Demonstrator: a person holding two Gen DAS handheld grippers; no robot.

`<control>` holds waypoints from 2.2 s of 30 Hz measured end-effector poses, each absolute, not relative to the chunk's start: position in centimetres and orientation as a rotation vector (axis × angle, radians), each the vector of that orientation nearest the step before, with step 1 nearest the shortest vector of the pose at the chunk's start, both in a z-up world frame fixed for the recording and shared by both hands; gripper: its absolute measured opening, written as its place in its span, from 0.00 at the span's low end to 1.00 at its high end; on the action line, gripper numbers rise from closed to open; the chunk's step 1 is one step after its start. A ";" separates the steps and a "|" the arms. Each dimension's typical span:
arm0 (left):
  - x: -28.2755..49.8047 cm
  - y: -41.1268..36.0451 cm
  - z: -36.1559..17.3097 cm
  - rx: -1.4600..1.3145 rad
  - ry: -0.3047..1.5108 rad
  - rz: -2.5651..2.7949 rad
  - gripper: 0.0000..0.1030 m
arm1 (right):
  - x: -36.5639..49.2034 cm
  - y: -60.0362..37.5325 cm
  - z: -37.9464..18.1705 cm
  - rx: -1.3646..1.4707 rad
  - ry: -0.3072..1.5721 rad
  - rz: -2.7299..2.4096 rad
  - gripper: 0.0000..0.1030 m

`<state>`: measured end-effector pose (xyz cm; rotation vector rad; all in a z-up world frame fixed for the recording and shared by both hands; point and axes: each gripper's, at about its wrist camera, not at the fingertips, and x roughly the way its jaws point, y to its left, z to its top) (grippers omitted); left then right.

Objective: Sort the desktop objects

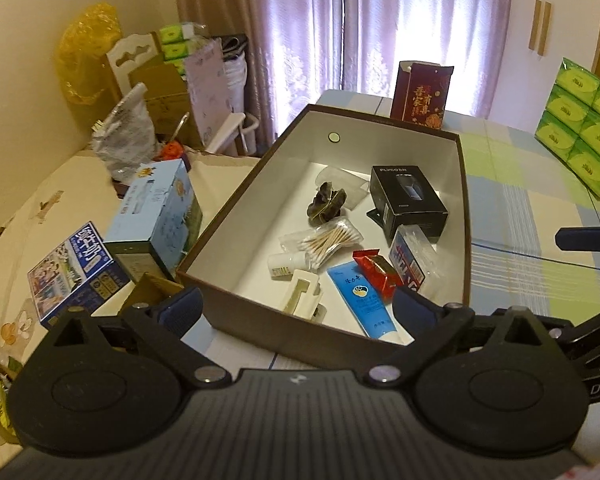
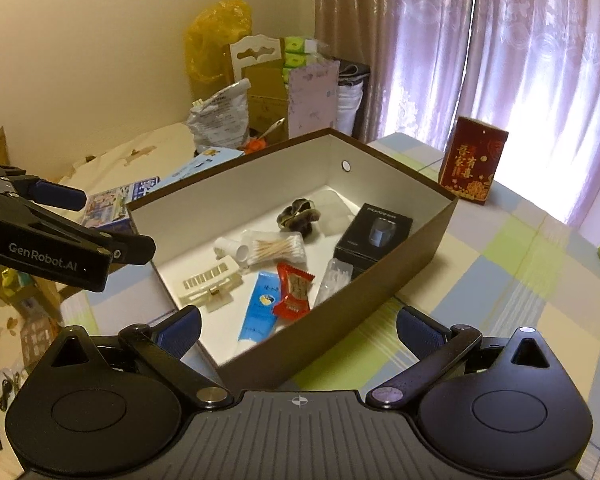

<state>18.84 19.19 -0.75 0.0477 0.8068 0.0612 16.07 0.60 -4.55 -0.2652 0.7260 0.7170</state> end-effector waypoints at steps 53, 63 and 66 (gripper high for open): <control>6.7 7.4 -0.6 0.006 0.833 0.210 0.98 | 8.9 -12.3 -5.0 -0.259 0.814 0.768 0.98; 5.8 6.6 -0.8 0.005 0.834 0.215 0.98 | 8.0 -13.3 -5.1 -0.264 0.818 0.772 0.98; 5.5 6.3 -0.9 0.006 0.834 0.217 0.98 | 7.8 -13.6 -5.1 -0.262 0.818 0.774 0.98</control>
